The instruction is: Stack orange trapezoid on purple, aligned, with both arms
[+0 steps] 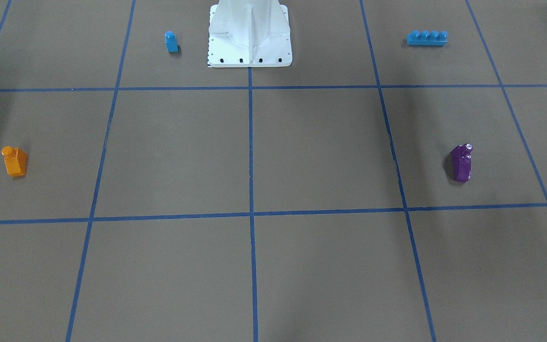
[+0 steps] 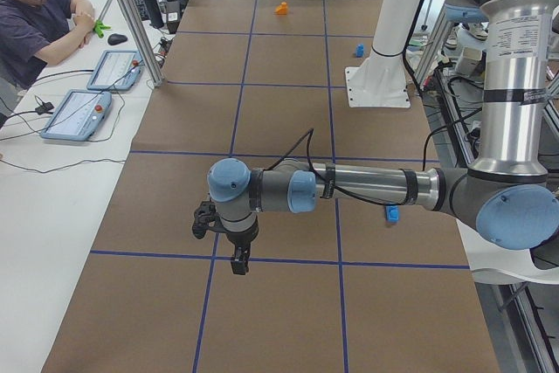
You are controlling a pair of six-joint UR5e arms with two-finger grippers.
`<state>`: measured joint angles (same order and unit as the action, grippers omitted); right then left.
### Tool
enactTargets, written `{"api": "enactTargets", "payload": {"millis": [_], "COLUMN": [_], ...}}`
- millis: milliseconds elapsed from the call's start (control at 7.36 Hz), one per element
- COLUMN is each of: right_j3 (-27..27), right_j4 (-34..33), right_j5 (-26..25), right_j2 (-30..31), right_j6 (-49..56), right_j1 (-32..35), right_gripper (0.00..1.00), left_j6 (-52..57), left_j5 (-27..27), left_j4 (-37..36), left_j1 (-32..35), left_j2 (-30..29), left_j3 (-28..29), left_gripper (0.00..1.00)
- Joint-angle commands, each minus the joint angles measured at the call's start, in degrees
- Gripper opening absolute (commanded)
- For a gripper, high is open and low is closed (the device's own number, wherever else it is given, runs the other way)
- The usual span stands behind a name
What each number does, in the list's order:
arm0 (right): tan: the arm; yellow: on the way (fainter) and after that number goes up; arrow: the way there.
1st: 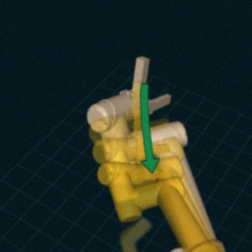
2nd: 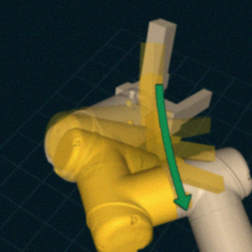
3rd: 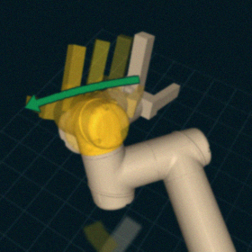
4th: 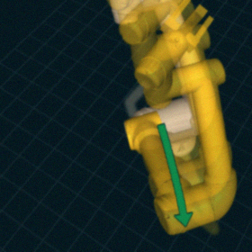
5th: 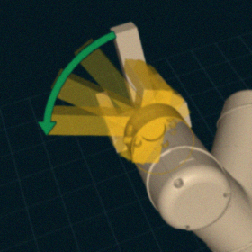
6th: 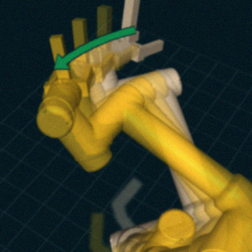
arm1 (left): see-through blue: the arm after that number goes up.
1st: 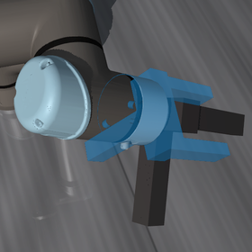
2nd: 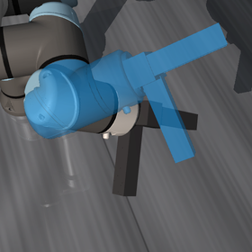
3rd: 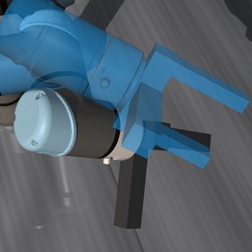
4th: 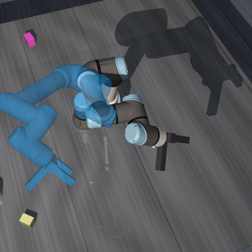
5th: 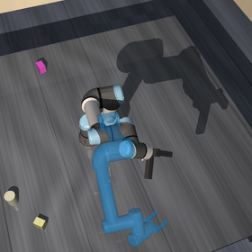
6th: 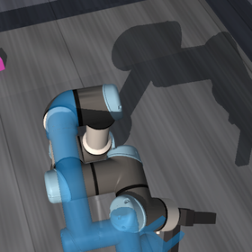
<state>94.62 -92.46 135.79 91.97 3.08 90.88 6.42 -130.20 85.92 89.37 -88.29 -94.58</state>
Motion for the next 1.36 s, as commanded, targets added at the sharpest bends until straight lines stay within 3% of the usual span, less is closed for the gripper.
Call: {"api": "enactTargets", "payload": {"millis": [0, 407, 815, 1086, 1222], "right_j3": [0.3, 1.7, 3.0, 2.4, 2.4], "right_j4": [0.0, 0.0, -0.1, 0.0, 0.0], "right_j5": [-0.1, -0.2, -0.5, -0.1, -0.1], "right_j2": [-0.3, -0.6, -3.3, -2.9, -2.9], "right_j6": [0.1, -0.1, -0.3, -0.4, -0.4], "right_j1": [0.0, 0.0, 0.0, -0.1, -0.1], "right_gripper": [1.0, 1.0, 1.0, 1.0, 1.0], "left_j6": [-0.1, -0.7, -4.3, -26.8, -35.9], "left_j5": [0.0, -0.5, -2.2, -3.8, -1.6], "left_j4": [-0.1, 0.1, 5.2, 8.9, 16.0], "left_j1": [0.0, -0.9, -8.0, -16.7, -21.6], "left_j2": [0.0, -2.4, -2.8, -4.3, -3.7], "left_j3": [-0.3, -6.0, -11.3, -10.5, -9.8], "left_gripper": [1.0, 1.0, 1.0, 1.0, 1.0]}}
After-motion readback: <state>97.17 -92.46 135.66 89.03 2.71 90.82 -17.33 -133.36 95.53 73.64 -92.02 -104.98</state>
